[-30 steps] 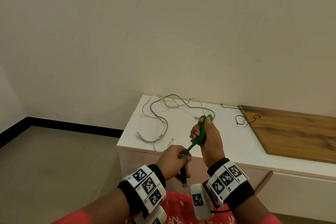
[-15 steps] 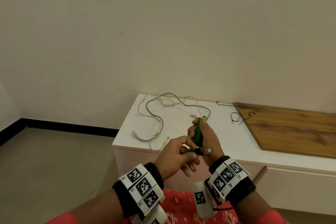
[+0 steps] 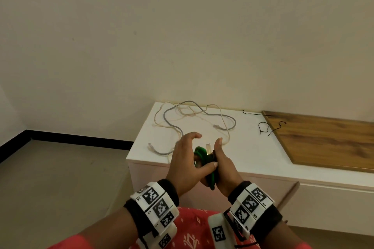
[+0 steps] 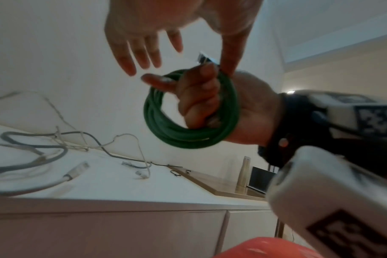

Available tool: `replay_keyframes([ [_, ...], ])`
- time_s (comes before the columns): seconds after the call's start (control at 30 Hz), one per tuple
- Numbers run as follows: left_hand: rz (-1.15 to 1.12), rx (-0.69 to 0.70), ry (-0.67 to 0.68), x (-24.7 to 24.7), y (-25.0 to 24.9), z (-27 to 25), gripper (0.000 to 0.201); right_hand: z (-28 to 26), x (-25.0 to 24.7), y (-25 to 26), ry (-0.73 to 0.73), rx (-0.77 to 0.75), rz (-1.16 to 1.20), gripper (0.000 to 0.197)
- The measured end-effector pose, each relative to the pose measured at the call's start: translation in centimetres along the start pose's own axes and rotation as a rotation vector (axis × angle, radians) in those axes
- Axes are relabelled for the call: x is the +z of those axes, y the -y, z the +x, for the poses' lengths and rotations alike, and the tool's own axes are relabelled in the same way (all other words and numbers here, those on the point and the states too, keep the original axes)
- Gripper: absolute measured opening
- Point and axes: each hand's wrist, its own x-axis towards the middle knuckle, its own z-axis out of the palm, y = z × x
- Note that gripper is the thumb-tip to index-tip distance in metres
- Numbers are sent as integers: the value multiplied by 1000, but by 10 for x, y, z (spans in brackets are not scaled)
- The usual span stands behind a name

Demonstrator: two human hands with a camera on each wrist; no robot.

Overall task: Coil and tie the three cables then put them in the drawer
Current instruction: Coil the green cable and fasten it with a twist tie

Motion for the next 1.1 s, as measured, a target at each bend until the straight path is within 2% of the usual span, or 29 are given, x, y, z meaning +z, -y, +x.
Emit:
replay_keyframes([
  [0.03,-79,-16,77,-2,3,1,63,0,0,1,12,20,-7,80],
  [0.1,-76,18,150,-6,5,4,56,0,2,3,33,45,-46,81],
  [0.2,98,119,123,-5,7,5,38,-2,5,7,24,43,-50,81],
  [0.3,142,116,52,2,9,2,42,-3,10,7,-74,-84,-105,73],
  [0.4,39,-3,-91,0,11,3,43,-6,9,5,-131,-281,-189,55],
  [0.5,-148,-155,-135,-5,8,7,27,-10,6,0,-10,-361,-269,19],
  [0.57,-171,-164,-97,-5,5,7,24,-10,4,-2,-13,-408,-348,15],
  [0.67,-166,-119,-59,-9,-1,8,10,-7,-1,-2,-85,-446,-326,20],
  [0.77,-340,-181,-21,-14,-4,11,19,-5,-7,-1,-141,-454,-302,13],
  [0.9,-467,-228,29,-11,-8,8,12,0,-16,-1,-222,-492,-304,18],
  [1.1,-599,-367,204,-11,-6,11,12,5,-31,2,-166,-515,-342,14],
])
